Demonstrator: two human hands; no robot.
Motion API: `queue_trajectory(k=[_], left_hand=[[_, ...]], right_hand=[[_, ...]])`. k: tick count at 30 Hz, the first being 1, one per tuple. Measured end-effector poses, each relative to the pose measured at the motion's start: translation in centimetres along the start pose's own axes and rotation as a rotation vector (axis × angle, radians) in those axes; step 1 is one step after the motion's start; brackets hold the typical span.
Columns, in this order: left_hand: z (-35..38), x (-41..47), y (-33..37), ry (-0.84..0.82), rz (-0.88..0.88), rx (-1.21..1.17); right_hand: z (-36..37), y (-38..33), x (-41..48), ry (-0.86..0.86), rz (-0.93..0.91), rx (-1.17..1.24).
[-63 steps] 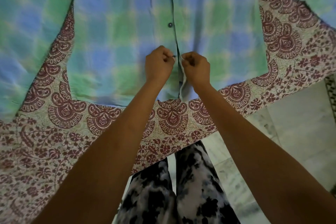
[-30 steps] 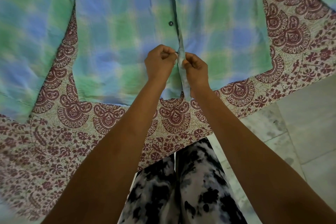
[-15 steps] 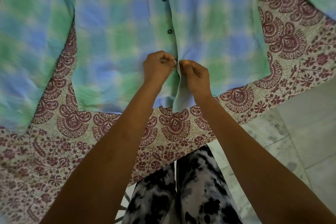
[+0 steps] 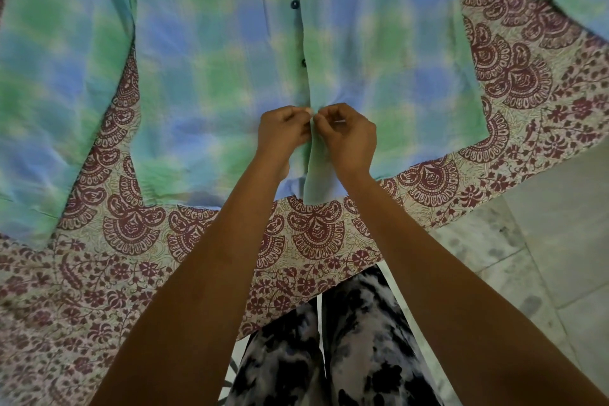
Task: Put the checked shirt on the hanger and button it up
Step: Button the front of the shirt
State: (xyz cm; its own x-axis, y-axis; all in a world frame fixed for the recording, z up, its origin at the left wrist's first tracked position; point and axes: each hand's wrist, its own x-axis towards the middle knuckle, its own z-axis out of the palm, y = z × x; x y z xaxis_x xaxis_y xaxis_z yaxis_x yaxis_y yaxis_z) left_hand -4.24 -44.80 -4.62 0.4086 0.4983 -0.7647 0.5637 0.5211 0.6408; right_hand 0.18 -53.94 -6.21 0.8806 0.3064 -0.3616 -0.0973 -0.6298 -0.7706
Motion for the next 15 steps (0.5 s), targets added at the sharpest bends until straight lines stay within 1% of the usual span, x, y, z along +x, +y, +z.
queue_trajectory(k=[3, 5, 9, 15], left_hand=[[0.1, -0.2, -0.2, 0.007, -0.052, -0.114], [0.3, 0.0, -0.3, 0.039, -0.066, -0.128], [0.6, 0.6, -0.1, 0.072, -0.060, -0.056], [0.7, 0.9, 0.1, 0.088, -0.029, 0.051]], right_hand=[[0.4, 0.1, -0.6, 0.016, 0.009, -0.033], [0.5, 0.2, -0.7, 0.029, 0.028, -0.013], [0.3, 0.1, -0.5, 0.018, 0.044, 0.060], [0.4, -0.2, -0.4, -0.008, 0.028, 0.064]])
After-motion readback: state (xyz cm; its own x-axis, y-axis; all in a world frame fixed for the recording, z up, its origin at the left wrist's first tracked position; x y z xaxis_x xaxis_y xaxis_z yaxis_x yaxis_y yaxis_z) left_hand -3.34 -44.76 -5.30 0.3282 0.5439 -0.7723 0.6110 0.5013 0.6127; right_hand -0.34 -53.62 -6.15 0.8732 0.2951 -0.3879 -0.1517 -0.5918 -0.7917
